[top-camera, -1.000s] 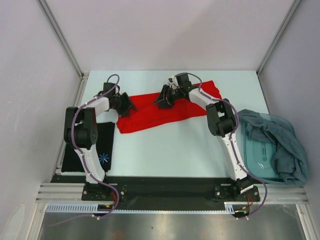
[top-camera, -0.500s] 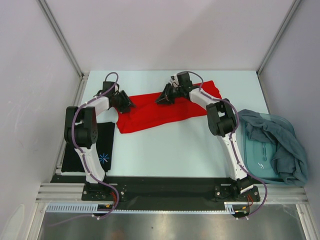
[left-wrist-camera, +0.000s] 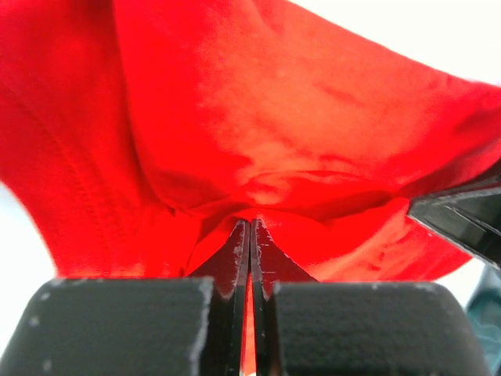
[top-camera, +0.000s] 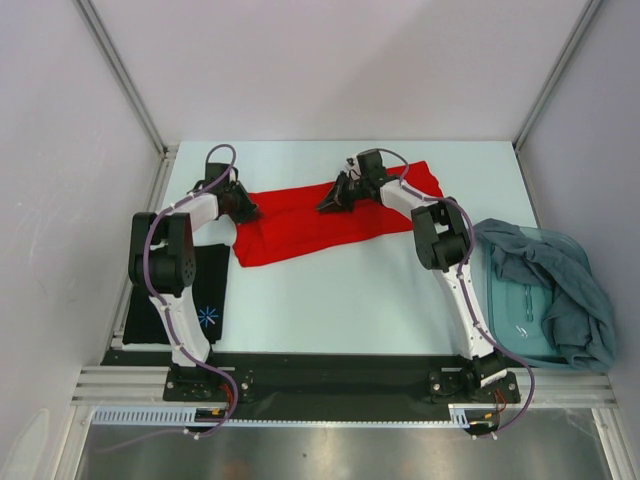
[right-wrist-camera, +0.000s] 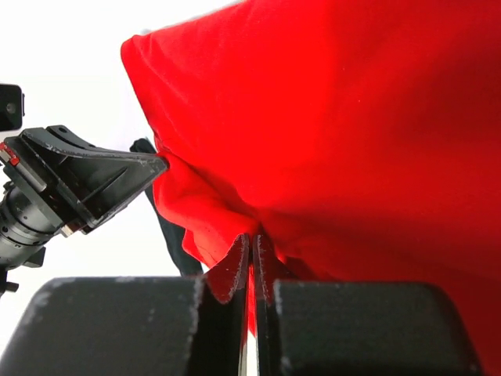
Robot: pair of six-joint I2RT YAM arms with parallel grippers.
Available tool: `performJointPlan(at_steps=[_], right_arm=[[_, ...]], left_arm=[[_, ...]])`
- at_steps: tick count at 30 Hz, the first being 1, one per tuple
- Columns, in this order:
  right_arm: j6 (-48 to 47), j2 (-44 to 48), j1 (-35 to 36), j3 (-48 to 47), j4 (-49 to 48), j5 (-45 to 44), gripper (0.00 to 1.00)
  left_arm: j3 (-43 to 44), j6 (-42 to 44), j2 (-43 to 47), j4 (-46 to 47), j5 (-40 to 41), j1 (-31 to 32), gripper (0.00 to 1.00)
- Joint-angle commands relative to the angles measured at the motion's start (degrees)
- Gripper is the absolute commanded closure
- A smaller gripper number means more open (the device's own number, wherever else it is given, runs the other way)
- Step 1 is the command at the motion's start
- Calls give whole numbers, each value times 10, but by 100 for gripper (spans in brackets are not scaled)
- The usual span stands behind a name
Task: Fold and stack the t-shirts
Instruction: Fold the tshirt
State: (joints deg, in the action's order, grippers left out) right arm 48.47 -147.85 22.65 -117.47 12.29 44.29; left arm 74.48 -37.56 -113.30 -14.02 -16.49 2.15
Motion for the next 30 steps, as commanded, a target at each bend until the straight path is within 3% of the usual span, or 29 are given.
performJointPlan(at_steps=[1,10,13,14,17,20,24,27,28,30], right_arm=[[-14,-2,-3,-23,-13,-12,98],[-22,-21,-9,-36,-15,-19,99],[-36,-27,-15,-52,4,-16,94],[-40,-28,-16,-60,18,-16,82],[-73,-5,-23,-77,79,-18,62],[-101,34,-31,-65,115,-30,51],[-128,65,-38,-75,182,-51,49],[-162,87,-30,-79,200,-51,59],[-162,91,-18,-77,198,-47,66],[-149,96,-2,-60,155,-23,70]], left_arm=[[-7,-3,5,24,48,-4,100],[-7,18,-2,44,59,-2,99],[-4,44,26,22,97,0,69],[-4,59,39,13,111,0,62],[-14,77,112,-13,145,4,55],[-30,86,174,-22,146,18,57],[-59,70,207,-25,135,62,61],[-71,39,174,0,77,72,68],[-70,29,164,2,71,73,72],[-62,35,133,4,78,72,73]])
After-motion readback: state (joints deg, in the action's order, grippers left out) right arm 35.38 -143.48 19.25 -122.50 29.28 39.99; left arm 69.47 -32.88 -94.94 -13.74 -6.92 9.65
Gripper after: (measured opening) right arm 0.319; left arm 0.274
